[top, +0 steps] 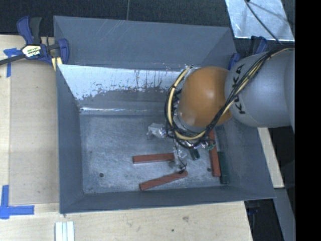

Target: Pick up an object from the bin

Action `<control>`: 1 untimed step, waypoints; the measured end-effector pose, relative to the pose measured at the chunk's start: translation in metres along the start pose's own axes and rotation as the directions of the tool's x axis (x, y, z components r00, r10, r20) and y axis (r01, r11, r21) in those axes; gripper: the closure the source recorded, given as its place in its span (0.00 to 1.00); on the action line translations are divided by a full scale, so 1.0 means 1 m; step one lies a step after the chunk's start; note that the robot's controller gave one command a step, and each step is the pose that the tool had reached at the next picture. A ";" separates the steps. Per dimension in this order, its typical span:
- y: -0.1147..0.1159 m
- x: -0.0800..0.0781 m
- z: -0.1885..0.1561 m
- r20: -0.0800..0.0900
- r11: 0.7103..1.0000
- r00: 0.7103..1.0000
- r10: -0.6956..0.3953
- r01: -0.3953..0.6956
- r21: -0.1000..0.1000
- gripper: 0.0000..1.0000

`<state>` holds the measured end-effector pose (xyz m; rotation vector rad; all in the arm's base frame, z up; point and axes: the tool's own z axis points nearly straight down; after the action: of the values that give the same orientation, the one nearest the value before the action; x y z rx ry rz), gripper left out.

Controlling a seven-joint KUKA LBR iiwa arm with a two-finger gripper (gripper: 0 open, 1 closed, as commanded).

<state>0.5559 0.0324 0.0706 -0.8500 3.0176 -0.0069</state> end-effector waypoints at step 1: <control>0.006 -0.002 -0.001 0.000 1.000 1.000 -0.004 0.004 -0.005 1.00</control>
Offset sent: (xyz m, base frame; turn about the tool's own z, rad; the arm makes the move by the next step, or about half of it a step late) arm 0.0000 0.0000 0.0000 0.0000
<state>0.5546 0.0384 0.0712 -0.8568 3.0166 0.0004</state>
